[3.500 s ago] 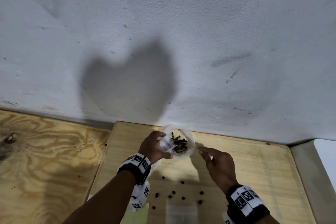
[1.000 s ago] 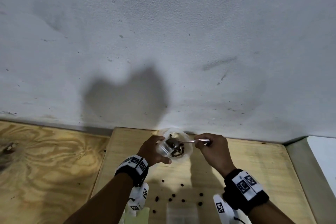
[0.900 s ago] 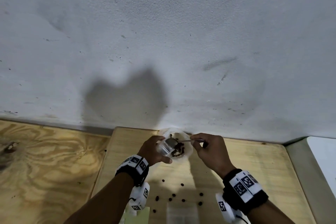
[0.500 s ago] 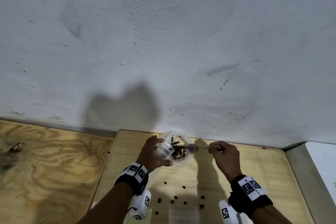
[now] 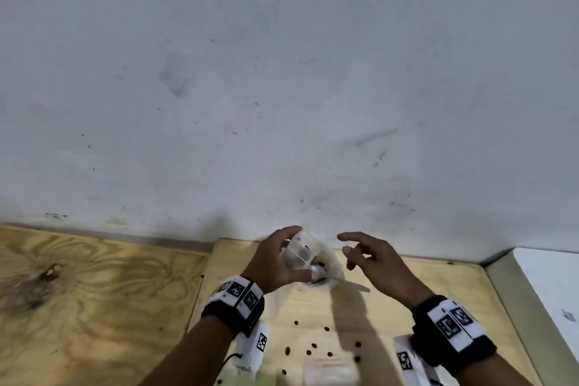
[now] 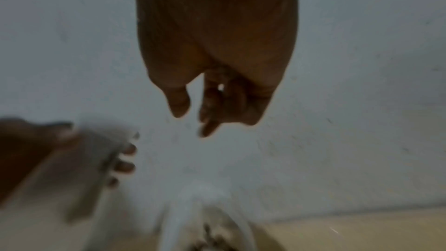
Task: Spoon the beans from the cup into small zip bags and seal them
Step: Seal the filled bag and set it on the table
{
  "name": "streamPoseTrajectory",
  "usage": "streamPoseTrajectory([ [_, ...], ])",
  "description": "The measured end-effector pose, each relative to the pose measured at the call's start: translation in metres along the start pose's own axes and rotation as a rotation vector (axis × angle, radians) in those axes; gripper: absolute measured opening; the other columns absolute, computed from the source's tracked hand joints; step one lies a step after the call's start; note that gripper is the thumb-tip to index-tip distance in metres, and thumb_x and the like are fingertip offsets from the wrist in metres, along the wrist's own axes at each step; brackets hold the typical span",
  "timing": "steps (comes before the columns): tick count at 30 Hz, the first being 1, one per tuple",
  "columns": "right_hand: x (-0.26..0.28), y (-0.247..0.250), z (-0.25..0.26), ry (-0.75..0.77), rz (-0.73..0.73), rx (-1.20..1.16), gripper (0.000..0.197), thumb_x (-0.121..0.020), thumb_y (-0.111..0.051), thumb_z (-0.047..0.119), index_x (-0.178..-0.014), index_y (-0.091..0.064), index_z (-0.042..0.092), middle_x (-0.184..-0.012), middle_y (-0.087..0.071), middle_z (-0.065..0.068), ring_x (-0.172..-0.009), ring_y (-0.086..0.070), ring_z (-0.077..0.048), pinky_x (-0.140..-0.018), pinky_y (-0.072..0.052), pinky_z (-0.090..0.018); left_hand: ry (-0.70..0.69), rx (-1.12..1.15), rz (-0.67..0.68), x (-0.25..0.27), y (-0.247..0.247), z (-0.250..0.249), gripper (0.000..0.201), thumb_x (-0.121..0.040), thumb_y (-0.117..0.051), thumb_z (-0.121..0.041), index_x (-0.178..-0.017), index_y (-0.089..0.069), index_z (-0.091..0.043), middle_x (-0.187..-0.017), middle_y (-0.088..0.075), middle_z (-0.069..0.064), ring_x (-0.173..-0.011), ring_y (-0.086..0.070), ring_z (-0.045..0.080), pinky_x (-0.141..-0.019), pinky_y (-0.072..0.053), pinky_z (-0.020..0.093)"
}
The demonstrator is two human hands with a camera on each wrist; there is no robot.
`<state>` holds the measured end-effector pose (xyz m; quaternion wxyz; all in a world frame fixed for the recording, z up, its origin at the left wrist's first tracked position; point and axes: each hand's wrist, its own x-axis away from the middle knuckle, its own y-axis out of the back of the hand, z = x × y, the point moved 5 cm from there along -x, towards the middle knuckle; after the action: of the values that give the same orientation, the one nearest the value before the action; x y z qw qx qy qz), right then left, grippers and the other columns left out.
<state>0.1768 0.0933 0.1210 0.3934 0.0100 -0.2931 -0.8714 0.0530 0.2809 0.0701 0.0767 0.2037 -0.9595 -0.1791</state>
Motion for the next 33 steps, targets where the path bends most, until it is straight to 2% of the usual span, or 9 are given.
streamPoseTrajectory([
  [4,0.022,-0.011,0.069,0.039,0.240,-0.125,0.031,-0.096,-0.044,0.004,-0.101,-0.074,0.011,-0.061,-0.059,-0.011,-0.044,-0.043,-0.004,-0.049,-0.034,-0.016,-0.052,0.080,0.107,0.007,-0.008,-0.034,0.100,-0.046,-0.095,-0.040,-0.134,-0.049,-0.033,-0.129,-0.058,-0.016,-0.119,-0.054,-0.001,-0.099,-0.046,0.023],
  [7,0.031,-0.007,0.086,0.052,0.194,-0.037,0.028,-0.087,-0.044,-0.001,-0.085,-0.073,-0.002,-0.066,-0.067,-0.015,-0.045,-0.048,0.000,-0.050,-0.035,-0.007,-0.061,0.089,0.088,0.014,-0.008,-0.051,0.103,-0.042,-0.095,-0.045,-0.134,-0.047,-0.040,-0.130,-0.055,-0.020,-0.121,-0.052,0.001,-0.100,-0.045,0.025],
  [10,0.036,0.004,0.085,0.082,0.058,0.011,0.019,-0.087,-0.058,0.008,-0.076,-0.073,0.008,-0.073,-0.073,-0.007,-0.055,-0.055,0.001,-0.055,-0.035,-0.009,-0.063,0.122,0.091,0.023,-0.002,-0.056,0.106,-0.044,-0.093,-0.049,-0.137,-0.044,-0.039,-0.130,-0.052,-0.021,-0.117,-0.052,0.000,-0.093,-0.045,0.020],
  [13,0.042,0.012,0.073,0.134,-0.112,0.127,0.019,-0.077,-0.081,0.032,-0.069,-0.069,0.020,-0.070,-0.068,0.006,-0.062,-0.057,0.000,-0.058,-0.038,-0.013,-0.042,0.267,0.049,0.031,0.007,-0.058,0.058,-0.071,-0.085,-0.032,-0.122,-0.058,-0.033,-0.115,-0.062,-0.007,-0.093,-0.066,0.009,-0.084,-0.052,0.024],
  [17,0.056,0.008,0.065,0.183,-0.245,0.018,0.022,-0.073,-0.087,0.024,-0.068,-0.066,0.020,-0.066,-0.064,0.009,-0.066,-0.058,-0.002,-0.059,-0.039,-0.014,0.013,0.341,-0.087,0.040,0.015,-0.062,0.012,-0.084,-0.074,-0.014,-0.095,-0.069,-0.011,-0.086,-0.065,0.006,-0.063,-0.067,0.012,-0.061,-0.050,0.019],
  [22,0.079,0.001,0.047,0.067,-0.330,-0.246,0.032,-0.070,-0.090,0.022,-0.096,-0.072,0.024,-0.074,-0.062,0.004,-0.071,-0.060,-0.007,-0.066,-0.048,-0.020,0.014,0.410,-0.084,0.057,0.007,-0.071,0.009,-0.084,-0.074,-0.009,-0.087,-0.070,-0.002,-0.074,-0.066,0.003,-0.062,-0.063,0.009,-0.060,-0.049,0.016],
  [27,0.100,-0.006,0.036,0.025,-0.198,-0.450,0.021,-0.078,-0.083,0.016,-0.075,-0.071,-0.001,-0.063,-0.064,0.003,-0.057,-0.057,-0.009,-0.050,-0.041,-0.016,0.031,0.410,-0.032,0.076,-0.016,-0.081,0.024,-0.083,-0.075,-0.018,-0.090,-0.069,0.005,-0.084,-0.072,0.013,-0.078,-0.069,0.020,-0.077,-0.056,0.033],
  [30,0.114,0.003,0.034,0.014,-0.150,-0.487,0.027,-0.083,-0.077,0.007,-0.062,-0.061,0.005,-0.050,-0.052,0.012,-0.043,-0.045,0.000,-0.042,-0.032,-0.011,0.040,0.417,-0.051,0.088,-0.029,-0.089,0.019,-0.083,-0.075,-0.014,-0.089,-0.071,0.003,-0.086,-0.073,0.017,-0.079,-0.070,0.024,-0.076,-0.057,0.035],
  [33,0.126,0.010,0.023,-0.027,-0.102,-0.478,0.032,-0.081,-0.079,0.013,-0.057,-0.058,0.013,-0.050,-0.045,0.010,-0.044,-0.032,-0.007,-0.043,-0.023,-0.019,0.054,0.439,-0.078,0.102,-0.044,-0.095,0.013,-0.081,-0.076,-0.013,-0.084,-0.073,-0.001,-0.084,-0.073,0.015,-0.079,-0.070,0.024,-0.078,-0.058,0.036],
])
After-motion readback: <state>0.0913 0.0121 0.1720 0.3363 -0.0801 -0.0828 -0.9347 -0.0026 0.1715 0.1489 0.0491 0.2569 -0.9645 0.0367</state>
